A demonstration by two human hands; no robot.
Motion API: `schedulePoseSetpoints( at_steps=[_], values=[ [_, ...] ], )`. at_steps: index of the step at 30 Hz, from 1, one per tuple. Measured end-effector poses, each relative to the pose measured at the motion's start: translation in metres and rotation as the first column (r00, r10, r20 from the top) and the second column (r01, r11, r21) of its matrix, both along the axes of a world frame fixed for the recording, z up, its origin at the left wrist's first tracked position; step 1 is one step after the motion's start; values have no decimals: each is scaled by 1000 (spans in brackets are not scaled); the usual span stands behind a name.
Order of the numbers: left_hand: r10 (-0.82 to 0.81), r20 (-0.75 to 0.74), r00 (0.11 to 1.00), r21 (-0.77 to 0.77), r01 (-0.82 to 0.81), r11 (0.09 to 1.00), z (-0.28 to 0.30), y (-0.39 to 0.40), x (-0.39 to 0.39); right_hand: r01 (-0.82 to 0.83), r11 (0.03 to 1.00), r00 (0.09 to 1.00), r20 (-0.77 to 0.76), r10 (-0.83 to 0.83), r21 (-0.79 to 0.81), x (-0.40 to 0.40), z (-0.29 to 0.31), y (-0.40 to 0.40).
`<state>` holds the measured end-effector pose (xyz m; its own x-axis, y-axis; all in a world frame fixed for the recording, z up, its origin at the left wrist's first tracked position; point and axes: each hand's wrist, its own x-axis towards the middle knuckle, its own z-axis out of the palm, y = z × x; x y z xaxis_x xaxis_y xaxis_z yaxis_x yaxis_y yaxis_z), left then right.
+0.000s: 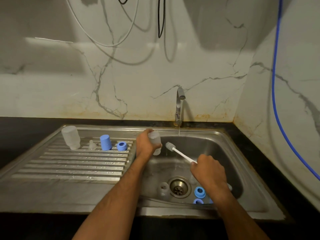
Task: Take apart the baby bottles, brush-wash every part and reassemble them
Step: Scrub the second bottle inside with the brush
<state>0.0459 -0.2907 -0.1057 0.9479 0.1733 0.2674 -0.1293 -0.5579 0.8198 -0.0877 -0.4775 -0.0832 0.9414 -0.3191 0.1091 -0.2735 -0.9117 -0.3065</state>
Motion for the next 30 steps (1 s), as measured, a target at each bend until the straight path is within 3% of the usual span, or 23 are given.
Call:
schedulePoseSetpoints(
  at_steps=[14, 30],
  values=[
    [83, 177, 981, -105, -65, 992, 40, 112, -33, -103, 977, 984, 166, 72, 188, -14, 41, 92],
    [319, 92, 943, -167, -302, 939, 22, 314, -70, -318, 933, 936, 210, 281, 170, -8, 36, 241]
  ],
)
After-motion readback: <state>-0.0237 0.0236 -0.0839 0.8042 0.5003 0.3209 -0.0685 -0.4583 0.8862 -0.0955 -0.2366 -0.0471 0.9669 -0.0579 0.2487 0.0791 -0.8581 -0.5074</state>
